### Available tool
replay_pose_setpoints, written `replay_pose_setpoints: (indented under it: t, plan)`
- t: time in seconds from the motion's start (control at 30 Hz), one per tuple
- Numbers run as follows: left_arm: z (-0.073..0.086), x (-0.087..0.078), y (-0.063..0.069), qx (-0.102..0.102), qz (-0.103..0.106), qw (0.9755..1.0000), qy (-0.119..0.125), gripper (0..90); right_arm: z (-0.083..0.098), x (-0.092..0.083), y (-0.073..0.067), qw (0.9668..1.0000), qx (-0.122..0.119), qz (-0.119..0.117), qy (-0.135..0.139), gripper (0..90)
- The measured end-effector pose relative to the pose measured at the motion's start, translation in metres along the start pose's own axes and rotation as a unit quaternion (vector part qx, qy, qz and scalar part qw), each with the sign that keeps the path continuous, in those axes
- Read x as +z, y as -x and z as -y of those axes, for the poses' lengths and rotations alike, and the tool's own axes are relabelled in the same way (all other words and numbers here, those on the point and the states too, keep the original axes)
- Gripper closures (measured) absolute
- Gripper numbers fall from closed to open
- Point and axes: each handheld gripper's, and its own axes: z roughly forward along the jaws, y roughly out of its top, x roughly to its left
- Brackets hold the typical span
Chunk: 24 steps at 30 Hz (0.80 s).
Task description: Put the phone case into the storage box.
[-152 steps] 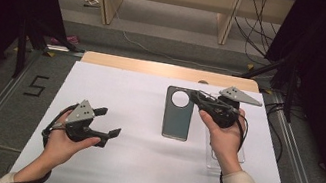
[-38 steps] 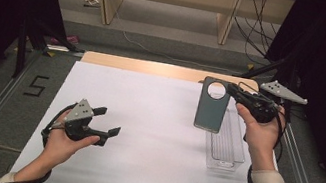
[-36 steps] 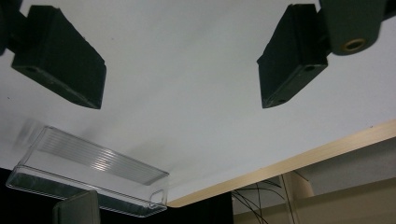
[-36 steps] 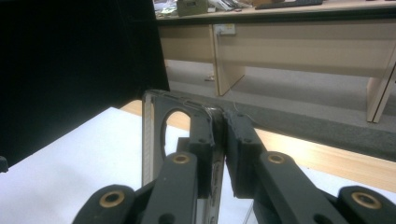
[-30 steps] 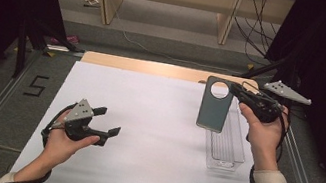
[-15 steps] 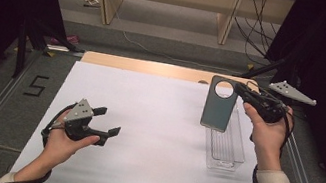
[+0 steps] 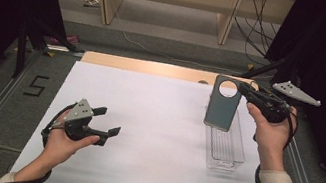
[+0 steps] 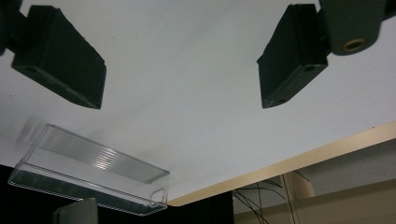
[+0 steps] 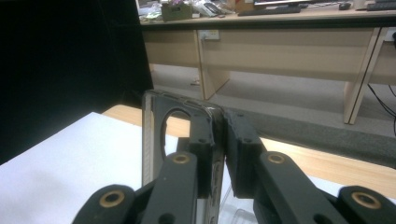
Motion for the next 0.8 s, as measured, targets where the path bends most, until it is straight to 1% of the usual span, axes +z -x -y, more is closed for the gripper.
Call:
replay_pose_setpoints:
  t: [0.4, 0.8]
  plan:
    - [-0.0003, -0.0004, -0.0002, 0.001, -0.002, 1.0000, 0.001, 15.0, -0.0014, -0.0052, 0.0064, 0.9999, 0.001, 0.012, 0.009, 82.3]
    - [-0.0002, -0.0003, -0.0002, 0.000, -0.001, 1.0000, 0.001, 15.0, -0.0005, -0.0060, 0.0097, 0.9997, -0.002, 0.021, 0.008, 82.2]
